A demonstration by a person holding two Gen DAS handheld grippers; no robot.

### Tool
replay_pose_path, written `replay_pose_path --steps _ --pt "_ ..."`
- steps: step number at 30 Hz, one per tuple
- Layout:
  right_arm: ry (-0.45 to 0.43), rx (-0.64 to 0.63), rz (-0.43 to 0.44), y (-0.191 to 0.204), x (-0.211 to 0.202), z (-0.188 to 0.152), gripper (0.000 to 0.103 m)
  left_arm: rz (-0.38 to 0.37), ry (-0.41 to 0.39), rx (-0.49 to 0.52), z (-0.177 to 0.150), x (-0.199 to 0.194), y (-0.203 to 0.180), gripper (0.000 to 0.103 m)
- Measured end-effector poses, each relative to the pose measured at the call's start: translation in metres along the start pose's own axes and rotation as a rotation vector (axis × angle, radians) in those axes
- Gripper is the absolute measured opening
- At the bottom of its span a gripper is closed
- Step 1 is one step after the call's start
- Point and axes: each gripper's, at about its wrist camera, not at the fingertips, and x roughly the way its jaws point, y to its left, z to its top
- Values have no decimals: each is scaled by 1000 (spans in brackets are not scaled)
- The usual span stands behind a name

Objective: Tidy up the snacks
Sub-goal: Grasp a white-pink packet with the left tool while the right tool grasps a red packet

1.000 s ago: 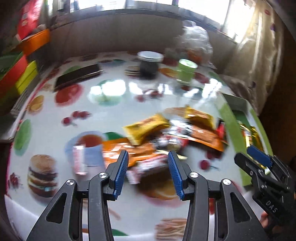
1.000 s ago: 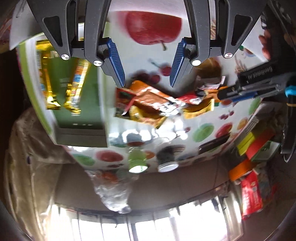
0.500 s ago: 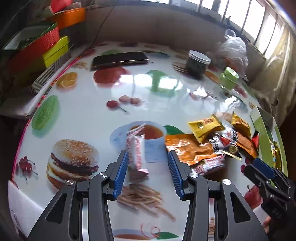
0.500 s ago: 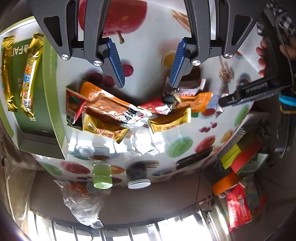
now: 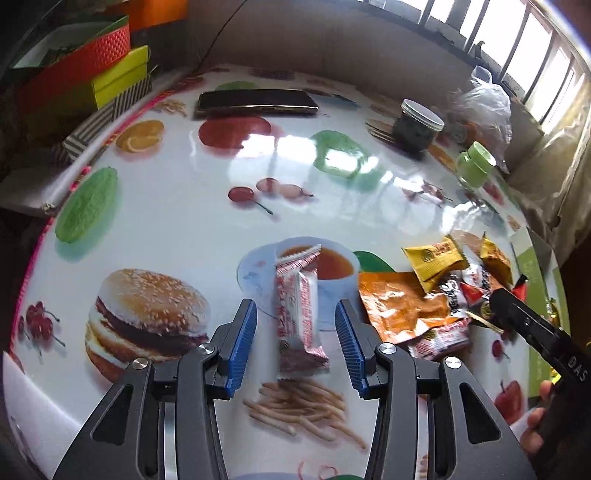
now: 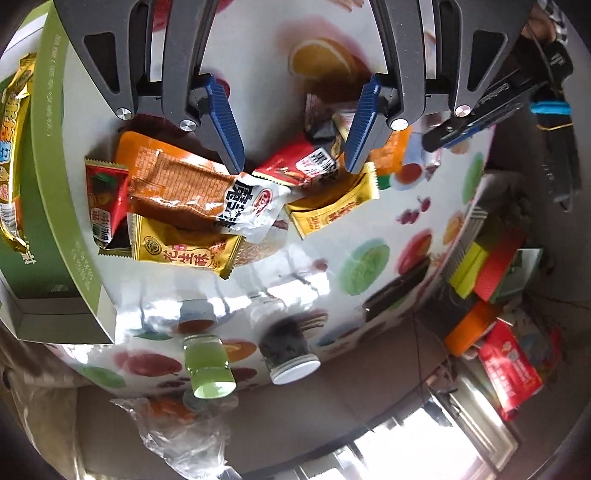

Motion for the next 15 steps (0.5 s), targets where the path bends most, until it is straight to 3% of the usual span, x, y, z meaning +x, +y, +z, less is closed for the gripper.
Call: replay_pose_path --steps 11,15 --pt "37 15 -24 0 13 2 56 -10 -1 -5 3 6 2 46" --pt "35 25 -27 -3 12 0 45 -8 0 -8 3 6 2 46"
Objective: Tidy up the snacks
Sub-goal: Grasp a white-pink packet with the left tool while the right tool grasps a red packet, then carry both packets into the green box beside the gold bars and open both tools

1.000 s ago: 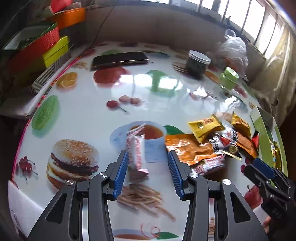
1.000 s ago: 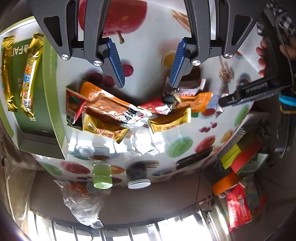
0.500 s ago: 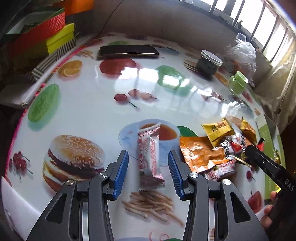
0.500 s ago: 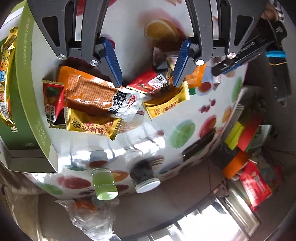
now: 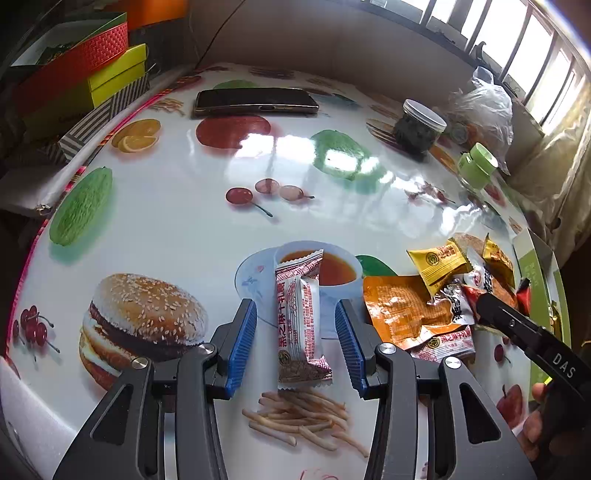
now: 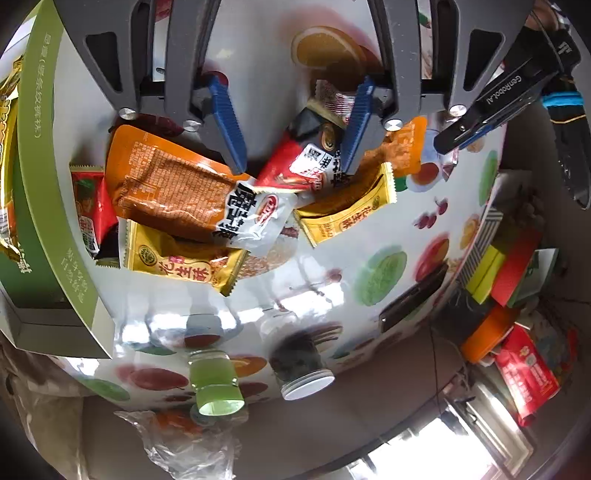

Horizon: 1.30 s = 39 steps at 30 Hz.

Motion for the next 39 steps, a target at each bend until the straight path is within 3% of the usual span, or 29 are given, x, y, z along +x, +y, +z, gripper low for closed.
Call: replay_pose_path --steps 3,6,18,29,39 --pt "2 -2 6 -1 -1 -1 35 -3 -1 3 -1 -1 -1 45" --pt "-5 8 3 -3 -4 -2 28 0 -1 -1 -1 -1 0 35" --pt "-21 5 12 -7 -16 -12 24 -20 -12 3 -5 -7 0 22" --pt "-53 -31 7 -4 -34 -20 24 -12 -37 6 -9 -17 -1 21" --pt "-90 -57 -12 -6 -55 -23 24 -51 -53 58 -10 -30 -23 21"
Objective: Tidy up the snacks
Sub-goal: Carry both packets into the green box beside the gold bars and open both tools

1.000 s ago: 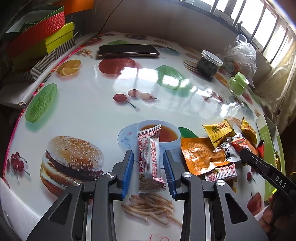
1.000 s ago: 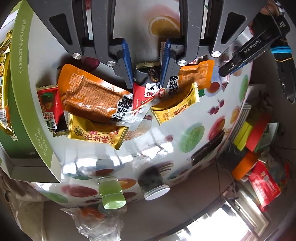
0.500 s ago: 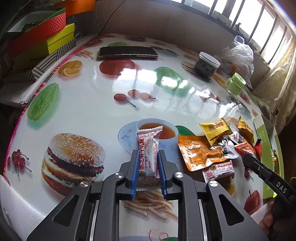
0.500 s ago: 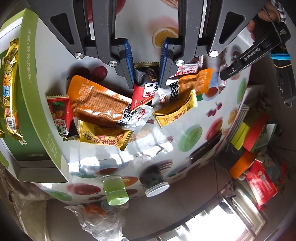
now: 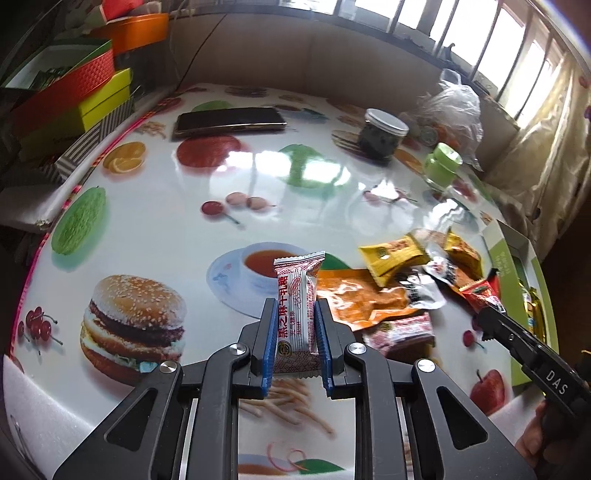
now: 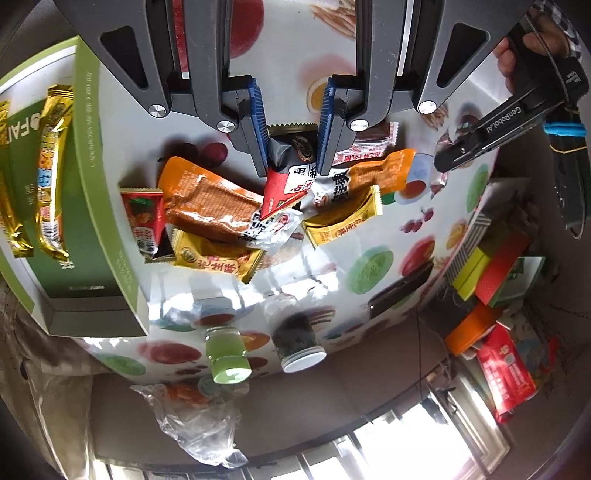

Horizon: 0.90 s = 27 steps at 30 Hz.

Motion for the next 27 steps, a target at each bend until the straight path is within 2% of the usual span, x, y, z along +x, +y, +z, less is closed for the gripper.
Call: replay_pose_path --steps 19,27 --pt "-101 12 -74 -31 -50 -2 24 -68 -17 129 -4 -15 -65 21" --pt "-137 39 -120 -52 -70 -3 24 -126 -25 188 -3 -20 -102 21"
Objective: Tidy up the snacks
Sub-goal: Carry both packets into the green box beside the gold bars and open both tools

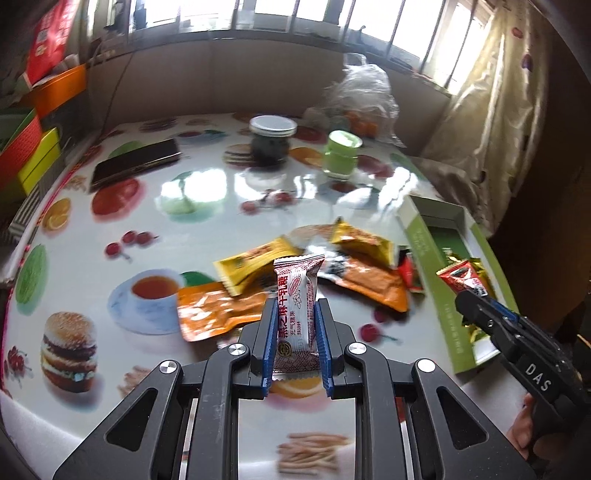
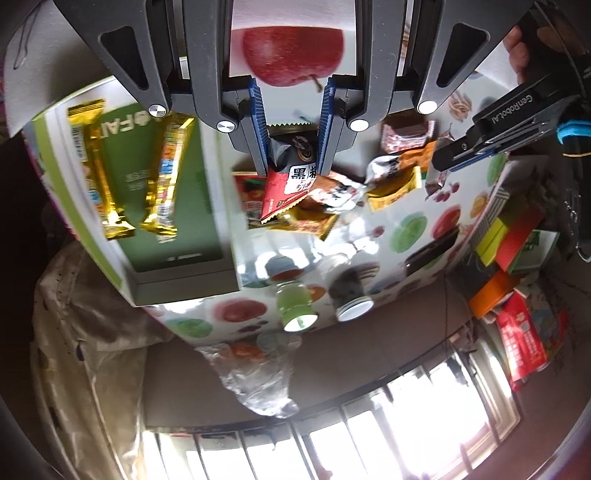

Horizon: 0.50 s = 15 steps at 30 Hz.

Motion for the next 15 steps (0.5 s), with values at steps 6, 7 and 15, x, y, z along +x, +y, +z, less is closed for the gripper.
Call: replay_pose_path --steps 6,7,15 --pt "-22 27 -33 -20 -12 2 24 -39 6 46 4 5 -29 21" --pt "-26 33 -39 -23 -14 2 24 -44 7 53 4 6 -33 21" --pt "-43 72 -85 -52 -27 1 24 -100 28 106 5 15 -66 21"
